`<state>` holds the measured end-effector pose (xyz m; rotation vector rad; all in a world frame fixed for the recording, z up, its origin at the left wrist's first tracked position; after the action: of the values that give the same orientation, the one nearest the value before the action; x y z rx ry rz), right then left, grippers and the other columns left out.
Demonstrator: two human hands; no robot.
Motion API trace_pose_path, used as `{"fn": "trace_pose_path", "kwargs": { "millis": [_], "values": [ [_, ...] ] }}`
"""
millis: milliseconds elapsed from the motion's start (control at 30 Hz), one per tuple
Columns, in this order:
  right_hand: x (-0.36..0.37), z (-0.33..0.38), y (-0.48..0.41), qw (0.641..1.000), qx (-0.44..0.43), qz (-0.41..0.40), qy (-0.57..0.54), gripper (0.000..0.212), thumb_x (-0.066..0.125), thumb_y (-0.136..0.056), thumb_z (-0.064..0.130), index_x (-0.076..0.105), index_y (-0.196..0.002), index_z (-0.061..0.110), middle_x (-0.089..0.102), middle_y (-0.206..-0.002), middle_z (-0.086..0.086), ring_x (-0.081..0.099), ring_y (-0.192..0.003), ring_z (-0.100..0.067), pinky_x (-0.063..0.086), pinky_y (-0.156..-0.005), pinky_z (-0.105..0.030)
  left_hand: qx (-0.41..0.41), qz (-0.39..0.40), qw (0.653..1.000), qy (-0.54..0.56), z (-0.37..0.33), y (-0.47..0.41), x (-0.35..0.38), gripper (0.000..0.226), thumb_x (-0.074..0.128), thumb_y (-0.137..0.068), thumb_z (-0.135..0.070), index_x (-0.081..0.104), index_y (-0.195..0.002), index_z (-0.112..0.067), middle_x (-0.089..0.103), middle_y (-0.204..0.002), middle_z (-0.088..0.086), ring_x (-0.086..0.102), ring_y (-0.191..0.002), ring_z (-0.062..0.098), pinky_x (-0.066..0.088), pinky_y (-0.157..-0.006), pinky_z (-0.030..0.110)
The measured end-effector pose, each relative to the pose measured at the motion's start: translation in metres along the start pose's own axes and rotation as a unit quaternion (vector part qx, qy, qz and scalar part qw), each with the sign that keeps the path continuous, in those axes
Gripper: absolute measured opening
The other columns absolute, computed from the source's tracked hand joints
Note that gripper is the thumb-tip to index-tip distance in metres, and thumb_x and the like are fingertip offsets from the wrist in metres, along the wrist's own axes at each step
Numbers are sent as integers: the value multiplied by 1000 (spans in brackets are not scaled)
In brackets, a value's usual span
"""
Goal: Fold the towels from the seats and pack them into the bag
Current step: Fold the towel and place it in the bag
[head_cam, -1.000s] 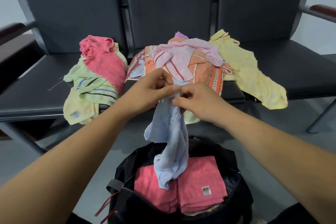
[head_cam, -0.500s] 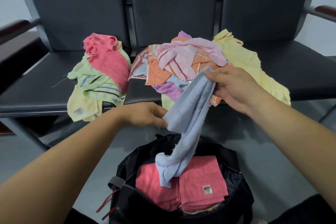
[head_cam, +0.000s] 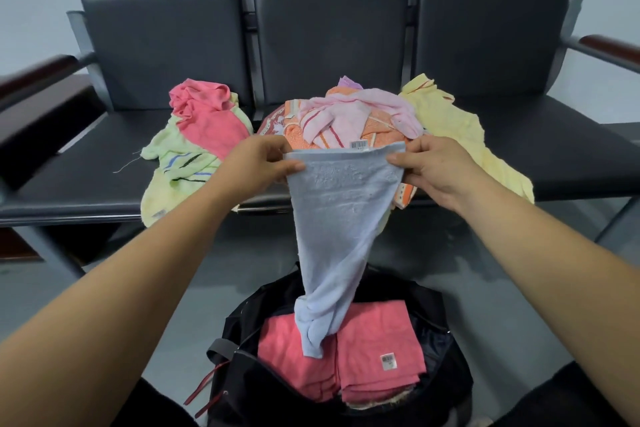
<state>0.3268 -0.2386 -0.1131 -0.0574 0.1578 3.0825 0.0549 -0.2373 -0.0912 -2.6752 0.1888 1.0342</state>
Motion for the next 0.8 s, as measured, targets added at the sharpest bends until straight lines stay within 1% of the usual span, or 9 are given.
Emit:
{"fn": "trace_pose_path", "kwargs": {
  "millis": [200, 300, 400, 467, 500, 567, 600, 700, 800],
  "values": [
    [2, 95, 3, 996, -82, 6, -35, 16, 66, -88, -12, 60, -92, 3, 68, -93, -18, 72, -88, -31, 64, -72, -36, 18, -65, 997, -48, -67, -28, -71, 22, 80, -85, -28, 64, -72, -21, 71, -67, -4, 69, -66, 16, 57, -69, 36],
    [5, 175, 12, 979, -143, 82, -116, 15, 60, -92, -7, 67, -104, -4, 72, -100, -19, 72, -94, -30, 62, -84, -39, 78, -99, 982, 139, -129, -31, -123, 18, 79, -86, -25, 67, -76, -17, 68, -78, 6, 64, -73, 15, 59, -78, 32],
    [4, 229, 31, 943, -142, 223, -203, 36, 61, -94, 11, 63, -129, 1, 64, -132, -17, 62, -125, -28, 52, -105, -41, 125, 1, 943, 307, -175, -24, -144, 15, 74, -84, -19, 65, -73, -16, 64, -76, 5, 63, -73, 14, 58, -77, 27],
    [1, 234, 32, 962, -147, 204, -109, 30, 65, -92, 13, 69, -121, 6, 70, -123, -11, 67, -115, -23, 52, -100, -39, 105, 11, 980, 167, -176, -23, -146, 18, 78, -82, -22, 66, -77, -11, 67, -77, 8, 65, -72, 12, 55, -75, 24],
    [-5, 230, 28, 977, -158, 138, -22, 23, 72, -87, 14, 73, -109, 8, 74, -110, -8, 69, -100, -21, 49, -92, -37, 98, -26, 992, 77, -173, -24, -150, 22, 80, -83, -25, 67, -80, -8, 70, -79, 11, 65, -73, 11, 55, -75, 23],
    [-18, 226, 25, 982, -182, 13, 47, 14, 80, -79, 16, 75, -92, 13, 76, -92, -2, 64, -84, -16, 42, -85, -35, 87, -89, 991, 48, -167, -24, -156, 31, 81, -84, -32, 68, -86, -4, 74, -88, 16, 69, -80, 14, 60, -84, 29],
    [-19, 225, 26, 982, -187, 1, 26, 12, 80, -82, 16, 74, -92, 13, 76, -92, -1, 65, -86, -16, 44, -86, -35, 86, -102, 989, 71, -165, -23, -156, 32, 80, -85, -32, 67, -88, -2, 75, -91, 16, 71, -85, 17, 59, -90, 35],
    [-13, 229, 33, 974, -204, 57, -85, 21, 74, -88, 13, 71, -107, 3, 75, -104, -12, 71, -99, -25, 56, -96, -42, 88, -112, 979, 143, -167, -18, -149, 21, 72, -93, -23, 62, -90, -4, 76, -92, 13, 75, -88, 23, 61, -84, 37],
    [-1, 230, 43, 955, -211, 136, -157, 8, 69, -91, 11, 67, -99, 9, 72, -100, -10, 69, -98, -26, 58, -93, -45, 88, -120, 970, 193, -171, -15, -143, 17, 70, -95, -22, 62, -93, -7, 75, -90, 11, 75, -81, 20, 62, -77, 37]
  ]
}}
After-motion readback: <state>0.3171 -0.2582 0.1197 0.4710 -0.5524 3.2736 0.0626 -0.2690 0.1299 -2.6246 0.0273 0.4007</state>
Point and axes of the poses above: each hand's wrist, its own y-axis away from the middle knuckle, its own x-axis out of the palm, z = x × y, the point moved 7 cm from there along -y, towards the middle knuckle
